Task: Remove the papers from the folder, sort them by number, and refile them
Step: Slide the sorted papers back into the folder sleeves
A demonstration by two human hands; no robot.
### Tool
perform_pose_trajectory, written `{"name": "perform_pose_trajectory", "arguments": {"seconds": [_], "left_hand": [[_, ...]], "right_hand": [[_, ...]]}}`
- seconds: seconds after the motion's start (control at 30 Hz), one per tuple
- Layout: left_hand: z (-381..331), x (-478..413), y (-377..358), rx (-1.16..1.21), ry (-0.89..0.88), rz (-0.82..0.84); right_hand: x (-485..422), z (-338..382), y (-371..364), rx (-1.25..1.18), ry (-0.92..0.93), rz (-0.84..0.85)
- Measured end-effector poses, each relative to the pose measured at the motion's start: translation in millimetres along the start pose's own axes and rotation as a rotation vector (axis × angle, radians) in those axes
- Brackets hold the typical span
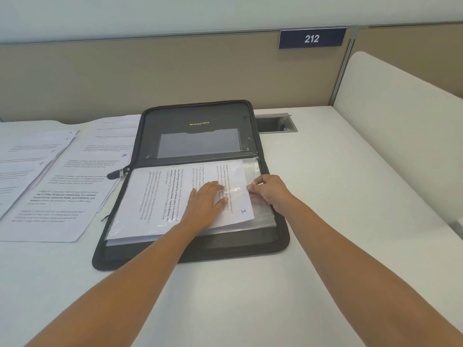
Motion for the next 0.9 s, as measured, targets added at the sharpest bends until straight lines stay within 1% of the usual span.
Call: {"name": "perform_pose_trajectory", "arguments": {"seconds": [0.1,0.23,0.33,0.47,0.6,0.67,0.77,0.9], "left_hand": [[0,4,2,0.013,-0.009,0.012],[2,15,6,0.004,-0.041,0.019],[8,24,10,-0.001,-0.053,0.035],[12,40,17,0.004,-0.066,0.057],[14,54,26,-0.058,-0.071,0.057],[16,60,30,-0.123,-0.078,0.043],[19,65,36,-0.203,-0.089,-0.003],[17,70,47,-0.229,-0.122,-0.113]], "right_hand": [[3,-1,-3,0.0,0.023,0.0],[7,1,3,0.08,0.049,-0.093],[10,2,3,-0.024,0.042,-0.027],[14,2,-1,-0.009,0.054,-0.036],[18,5,-2,-0.12,0.049,-0.01],[23,8,-1,-0.12,0.041,-0.002],[28,14,1,-0.039,0.056,-0.015],[35,21,5,-0.014,0.046,-0.014]]}}
Point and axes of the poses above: each hand's wrist, its own x-axis away from the middle knuckle, its own y-axis out of the back of the hand, z = x × y, the point moved 1 cm from there along -x, towards the middle knuckle, and after that the axes turned 6 degrees about x, right-handed, at the moved point
